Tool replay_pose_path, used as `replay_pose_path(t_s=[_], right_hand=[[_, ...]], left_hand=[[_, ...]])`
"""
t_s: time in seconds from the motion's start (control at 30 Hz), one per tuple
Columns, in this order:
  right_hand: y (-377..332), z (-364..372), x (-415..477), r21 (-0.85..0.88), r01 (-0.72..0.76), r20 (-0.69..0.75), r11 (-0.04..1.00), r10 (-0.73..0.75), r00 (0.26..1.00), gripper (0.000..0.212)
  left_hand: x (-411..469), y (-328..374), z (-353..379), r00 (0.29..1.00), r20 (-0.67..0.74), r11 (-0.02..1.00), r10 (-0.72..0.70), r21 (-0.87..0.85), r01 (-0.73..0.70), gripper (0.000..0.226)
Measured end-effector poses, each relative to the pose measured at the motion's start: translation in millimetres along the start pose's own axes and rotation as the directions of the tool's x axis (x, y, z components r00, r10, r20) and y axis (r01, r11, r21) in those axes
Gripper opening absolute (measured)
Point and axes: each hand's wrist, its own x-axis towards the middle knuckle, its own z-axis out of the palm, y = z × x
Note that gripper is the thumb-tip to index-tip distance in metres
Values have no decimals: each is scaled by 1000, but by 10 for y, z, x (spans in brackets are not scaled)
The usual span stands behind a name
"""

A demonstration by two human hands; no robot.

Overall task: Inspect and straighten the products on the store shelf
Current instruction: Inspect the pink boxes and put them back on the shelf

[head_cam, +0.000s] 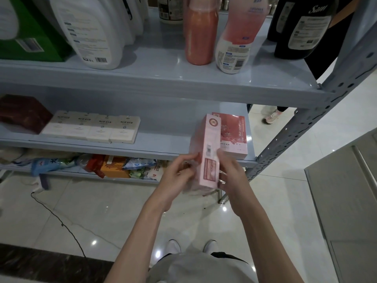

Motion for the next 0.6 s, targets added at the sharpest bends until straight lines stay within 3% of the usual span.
replay_pose_path(t_s=[0.03, 0.07, 0.13, 0.2, 0.3, 0.33, 0.43, 0.6], right_hand=[[20, -4, 18, -34, 20, -26, 999, -21, 999, 22], [21, 4, 25, -55, 31, -54, 998, -34, 998, 17], [34, 3, 44, -91, 22, -86, 996, -29, 996, 43], [35, -22, 41, -70, 16, -113, 997, -24, 993, 64], [50, -105, 40, 48, 54, -92, 997, -49, 995, 58], [48, -120, 40, 72, 57, -75, 996, -51, 996, 55], [67, -177, 45, 53, 84, -41, 995, -82, 996, 46], [75, -223, 42, -95, 133, -14, 987, -135, 991, 39]], left_hand=[[0, -19, 7, 1000, 9, 999, 26, 41, -27, 35], [1, -32, 22, 999, 15, 996, 52, 78, -53, 34], [6, -57, 55, 998, -28, 992, 63, 112, -59, 34], [57, -116, 59, 987, -162, 996, -4, 83, 18, 39], [100, -178, -11, 955, -243, 983, -169, 30, 181, 70], [108, -192, -42, 951, -228, 977, -208, -2, 213, 67], [113, -162, -85, 952, -259, 987, -163, -32, 160, 22], [112, -128, -119, 931, -348, 994, -107, -28, 103, 30]])
